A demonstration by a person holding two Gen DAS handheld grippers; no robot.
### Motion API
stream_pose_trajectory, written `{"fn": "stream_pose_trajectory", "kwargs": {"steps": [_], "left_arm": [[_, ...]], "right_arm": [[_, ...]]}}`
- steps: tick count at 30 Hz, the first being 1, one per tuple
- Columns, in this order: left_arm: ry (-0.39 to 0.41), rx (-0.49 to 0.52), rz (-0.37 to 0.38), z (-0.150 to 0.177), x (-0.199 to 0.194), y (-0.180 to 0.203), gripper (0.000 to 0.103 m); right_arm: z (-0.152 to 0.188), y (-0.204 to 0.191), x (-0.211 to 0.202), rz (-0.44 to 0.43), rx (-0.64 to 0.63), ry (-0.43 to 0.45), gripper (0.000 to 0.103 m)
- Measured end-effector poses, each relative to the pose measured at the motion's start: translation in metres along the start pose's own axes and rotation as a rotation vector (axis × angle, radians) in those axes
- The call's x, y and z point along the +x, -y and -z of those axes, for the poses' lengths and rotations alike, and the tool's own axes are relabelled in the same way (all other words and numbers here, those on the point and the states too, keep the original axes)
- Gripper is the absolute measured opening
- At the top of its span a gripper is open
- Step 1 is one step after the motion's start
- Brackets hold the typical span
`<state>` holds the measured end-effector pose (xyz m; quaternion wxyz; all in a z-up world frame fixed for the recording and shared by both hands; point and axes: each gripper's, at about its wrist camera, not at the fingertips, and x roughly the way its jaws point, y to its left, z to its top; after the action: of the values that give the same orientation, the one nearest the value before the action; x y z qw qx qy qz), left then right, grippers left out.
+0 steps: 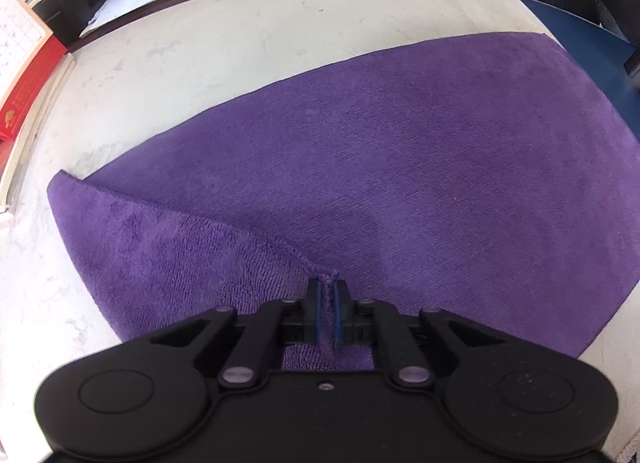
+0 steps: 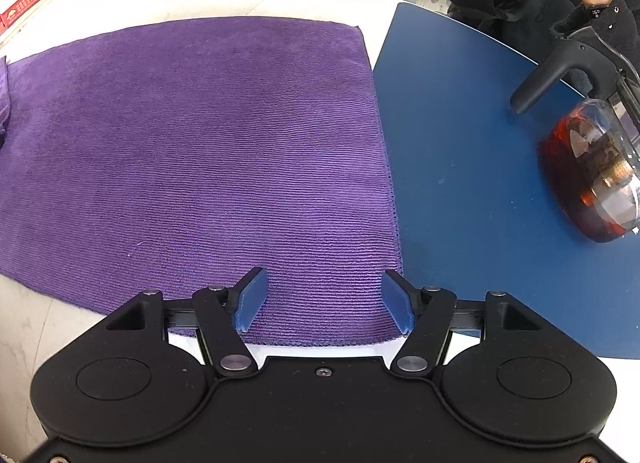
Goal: Fold towel
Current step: 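Drag the held corner across the towel with the left gripper, then carry the held corner over the towel toward the right gripper, folding it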
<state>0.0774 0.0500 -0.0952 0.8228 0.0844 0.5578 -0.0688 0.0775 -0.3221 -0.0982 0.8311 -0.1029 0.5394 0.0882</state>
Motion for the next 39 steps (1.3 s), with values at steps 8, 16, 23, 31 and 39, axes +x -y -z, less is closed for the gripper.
{"fn": "stream_pose_trajectory", "kwargs": {"steps": [8,16,23,31,39], "left_arm": [[0.03,-0.015,0.0,0.007,-0.023,-0.008,0.005],[0.086,0.002,0.05,-0.002,-0.044,0.005,0.005],[0.13,0.005,0.126,-0.024,-0.048,0.017,0.005],[0.15,0.013,0.22,-0.055,-0.04,0.04,0.005],[0.175,0.01,0.316,-0.094,-0.024,0.072,0.005]], "right_arm": [[0.002,0.0,-0.001,0.004,-0.006,0.003,0.064],[0.001,-0.001,-0.001,0.009,-0.017,0.0,0.064],[0.001,-0.001,0.0,0.009,-0.024,-0.001,0.065],[0.001,-0.002,0.0,0.013,-0.036,0.0,0.065],[0.0,-0.001,0.001,0.013,-0.037,-0.006,0.068]]}}
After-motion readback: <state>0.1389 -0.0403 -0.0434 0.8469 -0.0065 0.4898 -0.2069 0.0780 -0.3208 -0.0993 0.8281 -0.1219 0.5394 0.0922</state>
